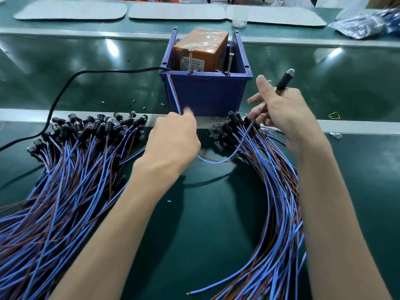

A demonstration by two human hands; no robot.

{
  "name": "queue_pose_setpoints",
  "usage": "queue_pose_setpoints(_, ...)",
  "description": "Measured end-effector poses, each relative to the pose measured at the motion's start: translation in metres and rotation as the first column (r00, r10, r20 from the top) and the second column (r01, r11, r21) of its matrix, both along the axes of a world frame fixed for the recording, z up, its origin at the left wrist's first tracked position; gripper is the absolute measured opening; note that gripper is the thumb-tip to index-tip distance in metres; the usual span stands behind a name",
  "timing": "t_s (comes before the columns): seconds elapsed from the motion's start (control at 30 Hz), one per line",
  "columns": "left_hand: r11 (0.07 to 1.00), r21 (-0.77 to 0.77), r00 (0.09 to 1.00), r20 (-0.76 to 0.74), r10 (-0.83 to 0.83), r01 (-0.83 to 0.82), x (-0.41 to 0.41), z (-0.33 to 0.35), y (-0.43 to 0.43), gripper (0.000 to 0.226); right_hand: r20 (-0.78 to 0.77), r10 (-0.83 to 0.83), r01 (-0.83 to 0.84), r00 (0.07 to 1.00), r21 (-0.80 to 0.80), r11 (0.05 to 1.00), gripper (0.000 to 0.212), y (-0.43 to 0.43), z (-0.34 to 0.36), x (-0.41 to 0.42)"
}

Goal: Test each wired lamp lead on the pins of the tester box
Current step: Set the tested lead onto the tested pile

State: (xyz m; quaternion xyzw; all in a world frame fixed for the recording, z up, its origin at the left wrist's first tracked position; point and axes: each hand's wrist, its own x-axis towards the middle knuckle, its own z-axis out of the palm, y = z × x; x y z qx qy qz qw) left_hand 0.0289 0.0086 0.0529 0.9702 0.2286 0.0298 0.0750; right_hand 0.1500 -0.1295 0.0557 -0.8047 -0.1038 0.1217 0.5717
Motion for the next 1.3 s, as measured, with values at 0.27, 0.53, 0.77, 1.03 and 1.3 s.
queue_pose_setpoints(0.27, 0.781, -0.620, 0.590, -0.603, -0.537, 0.077, -0.011, 0.005, -0.039, 0.052, 0.030, 0.205, -0.202, 0.978, -0.079, 0.976, 0.016, -0.001, -0.005, -0.002)
queue_pose_setpoints(0.53, 0.653, -0.676, 0.405, -0.521, -0.751, 0.342, -0.018, 0.004, -0.076, 0.042, 0.057, 0.272, -0.216, 0.961, -0.465, 0.859, 0.019, -0.002, -0.013, -0.002)
queue_pose_setpoints(0.77, 0.548, -0.753, 0.300, -0.463, -0.834, 0.364, -0.019, 0.002, -0.085, 0.036, 0.059, 0.274, -0.196, 0.960, -0.558, 0.807, 0.016, -0.004, -0.009, -0.006)
queue_pose_setpoints(1.03, 0.983, -0.123, 0.841, -0.511, -0.178, 0.134, -0.013, 0.004, 0.028, 0.044, 0.058, 0.277, -0.163, 0.959, -0.686, 0.709, 0.011, -0.004, -0.004, -0.008)
queue_pose_setpoints(1.3, 0.977, -0.150, 0.820, -0.571, 0.040, -0.152, -0.023, -0.005, 0.086, 0.032, 0.146, 0.271, -0.124, 0.951, -0.624, 0.771, 0.024, 0.004, -0.006, -0.008)
